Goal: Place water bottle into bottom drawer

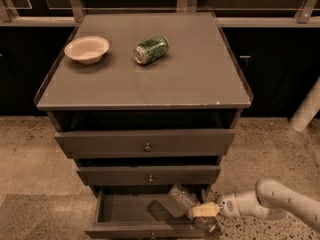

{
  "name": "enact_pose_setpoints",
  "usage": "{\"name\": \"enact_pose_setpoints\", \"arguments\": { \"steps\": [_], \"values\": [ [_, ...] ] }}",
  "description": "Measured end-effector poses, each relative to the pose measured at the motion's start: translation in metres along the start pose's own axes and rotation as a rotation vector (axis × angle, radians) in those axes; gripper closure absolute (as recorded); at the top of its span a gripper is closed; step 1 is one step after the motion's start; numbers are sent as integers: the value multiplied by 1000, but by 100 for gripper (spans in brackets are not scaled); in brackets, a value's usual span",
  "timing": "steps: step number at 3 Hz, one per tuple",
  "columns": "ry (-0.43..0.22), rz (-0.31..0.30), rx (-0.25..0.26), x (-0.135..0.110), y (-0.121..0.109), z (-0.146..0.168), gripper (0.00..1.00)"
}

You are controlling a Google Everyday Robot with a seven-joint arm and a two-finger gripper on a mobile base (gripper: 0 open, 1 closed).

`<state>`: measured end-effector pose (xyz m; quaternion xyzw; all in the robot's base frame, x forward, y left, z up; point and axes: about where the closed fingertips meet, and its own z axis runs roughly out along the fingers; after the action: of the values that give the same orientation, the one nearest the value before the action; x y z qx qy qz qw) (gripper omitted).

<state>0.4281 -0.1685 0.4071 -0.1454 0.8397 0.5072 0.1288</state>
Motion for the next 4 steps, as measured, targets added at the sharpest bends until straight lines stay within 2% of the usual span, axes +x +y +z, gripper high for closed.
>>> {"name": "enact_pose_setpoints", "arguments": {
  "steps": [1, 3, 4],
  "values": [
    [9, 47, -43, 19, -18, 24, 100],
    [30, 71, -54, 22, -24, 34, 100],
    [50, 174, -62, 23, -61, 56, 100]
  ]
}}
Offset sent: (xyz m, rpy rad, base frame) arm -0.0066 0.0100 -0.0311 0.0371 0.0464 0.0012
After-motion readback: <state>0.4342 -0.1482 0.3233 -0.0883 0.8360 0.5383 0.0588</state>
